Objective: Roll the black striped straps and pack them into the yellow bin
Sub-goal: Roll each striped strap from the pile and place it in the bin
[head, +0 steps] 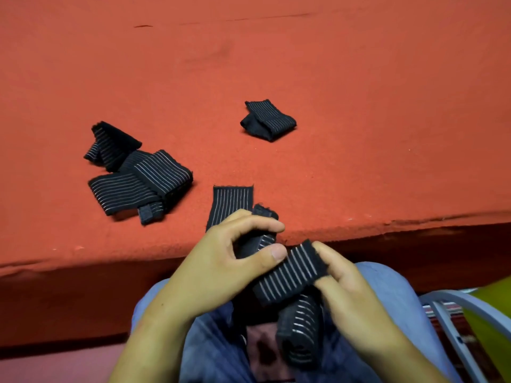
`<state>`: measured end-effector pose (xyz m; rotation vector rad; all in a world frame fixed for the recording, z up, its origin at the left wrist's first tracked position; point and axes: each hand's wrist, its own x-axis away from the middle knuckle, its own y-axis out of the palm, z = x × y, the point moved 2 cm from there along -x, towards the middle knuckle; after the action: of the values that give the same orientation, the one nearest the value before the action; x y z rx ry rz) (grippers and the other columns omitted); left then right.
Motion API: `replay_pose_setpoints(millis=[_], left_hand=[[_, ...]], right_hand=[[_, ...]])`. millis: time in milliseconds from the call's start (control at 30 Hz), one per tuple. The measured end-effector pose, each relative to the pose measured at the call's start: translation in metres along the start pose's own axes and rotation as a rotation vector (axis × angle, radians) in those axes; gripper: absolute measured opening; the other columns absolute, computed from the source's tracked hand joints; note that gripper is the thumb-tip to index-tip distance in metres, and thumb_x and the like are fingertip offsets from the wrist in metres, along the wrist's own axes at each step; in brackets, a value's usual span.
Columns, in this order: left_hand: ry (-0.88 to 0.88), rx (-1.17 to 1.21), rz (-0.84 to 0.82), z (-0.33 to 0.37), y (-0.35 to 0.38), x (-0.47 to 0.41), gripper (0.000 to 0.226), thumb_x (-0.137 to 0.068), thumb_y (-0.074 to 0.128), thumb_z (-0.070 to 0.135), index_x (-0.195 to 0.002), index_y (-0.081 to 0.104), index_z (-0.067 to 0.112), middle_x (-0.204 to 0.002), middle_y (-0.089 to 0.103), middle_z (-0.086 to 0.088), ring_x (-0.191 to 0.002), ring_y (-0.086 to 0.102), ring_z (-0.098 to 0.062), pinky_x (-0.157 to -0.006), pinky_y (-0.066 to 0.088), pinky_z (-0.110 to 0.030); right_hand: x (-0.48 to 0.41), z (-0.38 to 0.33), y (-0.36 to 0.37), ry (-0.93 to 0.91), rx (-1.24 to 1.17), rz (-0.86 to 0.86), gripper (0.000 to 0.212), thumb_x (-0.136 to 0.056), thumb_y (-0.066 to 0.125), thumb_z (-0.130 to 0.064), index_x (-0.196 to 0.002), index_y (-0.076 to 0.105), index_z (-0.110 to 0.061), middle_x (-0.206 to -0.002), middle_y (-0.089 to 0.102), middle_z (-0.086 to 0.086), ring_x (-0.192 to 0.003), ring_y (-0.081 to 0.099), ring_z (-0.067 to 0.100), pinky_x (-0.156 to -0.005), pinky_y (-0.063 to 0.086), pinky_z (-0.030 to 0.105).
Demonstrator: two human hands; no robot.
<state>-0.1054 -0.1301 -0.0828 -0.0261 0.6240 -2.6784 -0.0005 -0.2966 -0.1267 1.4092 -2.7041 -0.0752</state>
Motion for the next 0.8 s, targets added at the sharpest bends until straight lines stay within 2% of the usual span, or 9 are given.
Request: replay_pose_setpoints(millis=[100, 200, 300, 400, 500, 567, 633, 733, 800], left_hand=[[0.017, -0.005, -0.032, 0.005, 0.003, 0.003, 0.035, -0.087, 0.067, 0.053, -0.114, 0.073, 0.033, -0.109, 0.064, 0.012, -0.114, 0.063, -0.012, -0.094, 0.041, -0.013], [0.026, -0.006, 0.002, 0.008, 0.003, 0.001, 0.013, -0.099, 0.067, 0.023, -0.104, 0.076, 0.030, -0.098, 0.063, 0.015, -0.103, 0.063, -0.009, -0.087, 0.039, -0.010], [0.044, -0.033, 0.039, 0.005, 0.000, 0.000, 0.032, -0.099, 0.060, 0.001, -0.100, 0.077, 0.028, -0.098, 0.066, 0.015, -0.102, 0.065, -0.009, -0.088, 0.041, -0.011], [0.046, -0.030, 0.090, 0.003, -0.004, -0.003, 0.036, -0.096, 0.064, -0.001, -0.111, 0.072, 0.031, -0.113, 0.071, 0.017, -0.114, 0.066, -0.006, -0.098, 0.044, -0.016], [-0.028, 0.139, 0.134, 0.003, -0.004, -0.008, 0.046, -0.094, 0.068, 0.000, -0.124, 0.064, 0.035, -0.107, 0.074, 0.006, -0.100, 0.069, -0.005, -0.090, 0.054, -0.026], [-0.076, 0.221, 0.156, 0.004, -0.002, -0.014, 0.046, -0.094, 0.071, 0.004, -0.124, 0.060, 0.038, -0.096, 0.076, 0.000, -0.083, 0.068, -0.011, -0.078, 0.055, -0.031], [-0.088, 0.263, 0.191, 0.006, 0.000, -0.020, 0.037, -0.092, 0.074, 0.006, -0.116, 0.064, 0.032, -0.091, 0.078, 0.000, -0.078, 0.068, -0.010, -0.073, 0.055, -0.030], [-0.054, 0.286, 0.228, 0.011, 0.001, -0.029, 0.021, -0.088, 0.076, 0.003, -0.097, 0.073, 0.023, -0.084, 0.079, 0.003, -0.075, 0.068, -0.003, -0.070, 0.052, -0.019], [-0.038, 0.280, 0.239, 0.015, 0.002, -0.033, 0.020, -0.087, 0.077, 0.006, -0.088, 0.077, 0.025, -0.082, 0.079, 0.008, -0.074, 0.068, 0.001, -0.069, 0.052, -0.015]], right_hand=[[-0.002, 0.000, -0.001, -0.028, 0.040, 0.042, 0.043, -0.096, 0.063, 0.004, -0.072, 0.069, -0.030, -0.068, 0.063, -0.010, -0.067, 0.054, -0.003, -0.064, 0.046, 0.015], [-0.004, 0.000, -0.001, -0.026, 0.135, 0.021, 0.038, -0.093, 0.071, -0.001, -0.064, 0.061, -0.023, -0.065, 0.057, -0.013, -0.064, 0.048, 0.002, -0.059, 0.042, 0.022], [-0.004, -0.001, -0.006, -0.076, 0.302, -0.002, 0.027, -0.100, 0.065, -0.037, -0.083, 0.077, -0.020, -0.100, 0.073, -0.010, -0.095, 0.068, 0.003, -0.083, 0.051, 0.023], [-0.006, -0.009, -0.014, -0.174, 0.499, 0.024, 0.038, -0.098, 0.061, -0.051, -0.088, 0.079, -0.020, -0.126, 0.067, -0.017, -0.123, 0.061, 0.002, -0.100, 0.044, 0.016], [-0.009, -0.017, -0.019, -0.205, 0.439, 0.092, 0.013, -0.094, 0.068, -0.028, -0.088, 0.079, -0.023, -0.103, 0.075, -0.014, -0.100, 0.068, -0.003, -0.085, 0.049, 0.017], [-0.012, -0.020, -0.018, -0.175, 0.305, 0.108, 0.013, -0.096, 0.068, -0.014, -0.087, 0.076, -0.020, -0.080, 0.072, -0.014, -0.076, 0.059, -0.008, -0.071, 0.046, 0.014], [-0.016, -0.024, -0.015, -0.167, 0.198, 0.127, 0.018, -0.097, 0.063, -0.001, -0.091, 0.075, -0.013, -0.081, 0.075, -0.009, -0.075, 0.062, -0.007, -0.071, 0.047, 0.010], [-0.024, -0.026, -0.012, -0.157, 0.093, 0.178, 0.017, -0.099, 0.062, -0.015, -0.103, 0.078, -0.017, -0.101, 0.081, 0.001, -0.093, 0.072, 0.006, -0.083, 0.055, 0.021], [-0.028, -0.027, -0.013, -0.148, 0.072, 0.234, 0.023, -0.095, 0.061, -0.033, -0.104, 0.079, -0.022, -0.102, 0.080, 0.008, -0.094, 0.071, 0.012, -0.085, 0.057, 0.038]])
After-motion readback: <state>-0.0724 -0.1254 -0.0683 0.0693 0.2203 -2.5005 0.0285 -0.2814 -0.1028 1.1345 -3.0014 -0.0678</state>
